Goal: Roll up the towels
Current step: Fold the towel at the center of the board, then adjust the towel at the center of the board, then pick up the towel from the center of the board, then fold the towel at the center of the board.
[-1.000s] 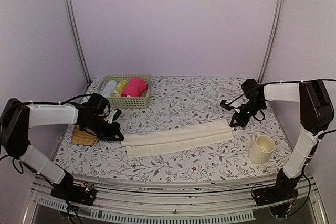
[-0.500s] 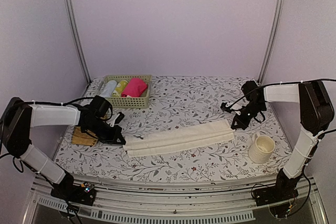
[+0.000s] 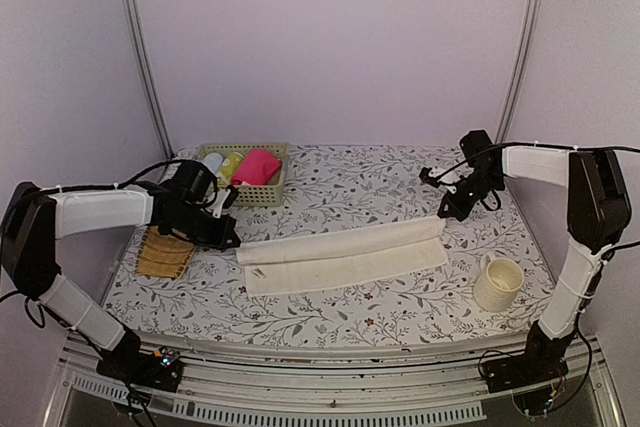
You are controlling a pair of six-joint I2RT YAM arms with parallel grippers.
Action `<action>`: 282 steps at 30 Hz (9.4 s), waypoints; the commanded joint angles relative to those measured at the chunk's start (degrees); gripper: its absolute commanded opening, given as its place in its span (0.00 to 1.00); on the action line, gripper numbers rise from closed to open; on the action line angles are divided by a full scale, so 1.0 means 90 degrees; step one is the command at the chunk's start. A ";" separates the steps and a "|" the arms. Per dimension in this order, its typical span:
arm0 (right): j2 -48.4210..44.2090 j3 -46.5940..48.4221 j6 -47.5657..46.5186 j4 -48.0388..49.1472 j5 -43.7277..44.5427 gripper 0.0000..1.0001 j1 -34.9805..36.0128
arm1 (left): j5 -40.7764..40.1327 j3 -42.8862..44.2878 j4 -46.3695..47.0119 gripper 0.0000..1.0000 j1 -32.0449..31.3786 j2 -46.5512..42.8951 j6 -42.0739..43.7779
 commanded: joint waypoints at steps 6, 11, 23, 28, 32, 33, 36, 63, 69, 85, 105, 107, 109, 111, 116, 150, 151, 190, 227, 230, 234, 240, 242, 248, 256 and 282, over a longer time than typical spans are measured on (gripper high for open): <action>0.0569 0.0935 0.0273 0.0184 0.0405 0.03 -0.0176 | -0.0752 0.0390 0.0409 0.00 0.0035 -0.0019 0.0314; 0.0534 0.0503 0.0253 0.0403 0.0293 0.03 -0.0175 | -0.0503 0.0038 0.0472 0.00 -0.0014 -0.0033 0.0251; -0.0031 -0.0584 -0.0136 0.0581 -0.0013 0.03 -0.0180 | -0.0187 -0.0382 0.0441 0.00 -0.0185 -0.0043 0.0171; -0.0076 -0.0787 -0.0205 0.0682 -0.0116 0.04 -0.0186 | -0.0249 -0.0383 0.0379 0.00 -0.0351 0.0065 0.0184; -0.0083 -0.0850 -0.0187 0.0735 -0.0230 0.05 -0.0190 | -0.0254 -0.0416 0.0333 0.00 -0.0419 0.0066 0.0180; -0.0091 -0.0875 -0.0192 0.0742 -0.0275 0.06 -0.0185 | -0.0241 -0.0429 0.0311 0.00 -0.0435 0.0066 0.0180; -0.0172 -0.0997 -0.0252 0.0773 -0.0418 0.07 -0.0184 | -0.0215 -0.0477 0.0267 0.03 -0.0471 0.0108 0.0165; 0.0545 0.0277 0.0494 0.0307 -0.0324 0.36 -0.0202 | -0.0196 -0.0040 0.0900 0.34 -0.0509 0.0545 -0.0564; 0.0941 0.0515 0.0819 0.0266 -0.0311 0.35 -0.0194 | -0.0225 -0.0048 0.1053 0.30 -0.0477 0.1032 -0.0690; 0.1591 0.0906 0.1184 0.0466 0.1211 0.25 -0.0029 | -0.2060 0.0260 0.0145 0.24 -0.0577 0.1724 -0.0905; 0.1800 0.2736 0.1741 0.0060 0.0940 0.24 -0.0086 | -0.2211 0.0820 -0.0080 0.29 -0.0809 0.1556 -0.1060; 0.1528 0.2517 0.1908 -0.0030 0.0541 0.27 -0.0097 | -0.2268 0.0762 -0.0061 0.29 -0.0874 0.1255 -0.1121; 0.1384 0.2402 0.1958 -0.0374 -0.0139 0.28 -0.0102 | -0.2288 0.0693 0.0036 0.30 -0.0955 0.0959 -0.1152; 0.1351 0.2286 0.1859 -0.0770 -0.0937 0.27 -0.0089 | -0.2074 0.0566 0.0324 0.30 -0.1025 0.0694 -0.1091; 0.1182 0.1580 0.1652 -0.1020 -0.1625 0.20 0.0039 | -0.1074 0.0335 0.1098 0.21 -0.1208 0.0653 -0.0876; 0.1489 0.1612 0.2020 -0.0804 0.0357 0.33 -0.0458 | -0.0489 0.0518 0.2240 0.13 -0.1906 0.1542 -0.0987; 0.1586 0.1666 0.2020 -0.0812 0.0392 0.33 -0.0458 | -0.0494 0.0511 0.2251 0.13 -0.1899 0.1541 -0.0983; 0.1280 0.2926 0.1897 -0.1736 -0.0162 0.02 -0.0996 | -0.0936 0.0486 0.2036 0.13 -0.1881 0.1455 -0.0787; 0.2842 0.3669 0.2530 -0.1828 -0.4851 0.03 0.1771 | -0.0583 0.0079 0.2483 0.13 -0.1861 0.1945 -0.1077; 0.2989 0.3751 0.2772 -0.1610 -0.4784 0.03 0.2005 | -0.0527 0.0069 0.2556 0.13 -0.1859 0.1977 -0.1099; 0.3076 0.3700 0.3265 -0.1055 -0.4543 0.03 0.2250 | -0.0405 0.0057 0.2684 0.13 -0.1861 0.2020 -0.1173; 0.3174 0.3597 0.4087 -0.0347 -0.4374 0.03 0.2420 | -0.0215 0.0005 0.2907 0.13 -0.1859 0.2058 -0.1315; 0.2974 0.3307 0.4449 0.0097 -0.4299 0.03 0.2443 | -0.0170 -0.0028 0.2970 0.13 -0.1863 0.2072 -0.1350; 0.2889 0.3260 0.5188 0.0559 -0.4014 0.03 0.2637 | -0.0079 -0.0031 0.3058 0.13 -0.1861 0.2189 -0.1392; 0.3068 0.3198 0.5347 0.0625 -0.4262 0.03 0.2885 | -0.0004 -0.0003 0.3174 0.13 -0.1861 0.2325 -0.1407; 0.2882 0.3394 0.4685 0.0228 -0.4740 0.35 0.2844 | -0.0391 -0.0356 0.3056 0.12 -0.1871 0.1659 -0.1557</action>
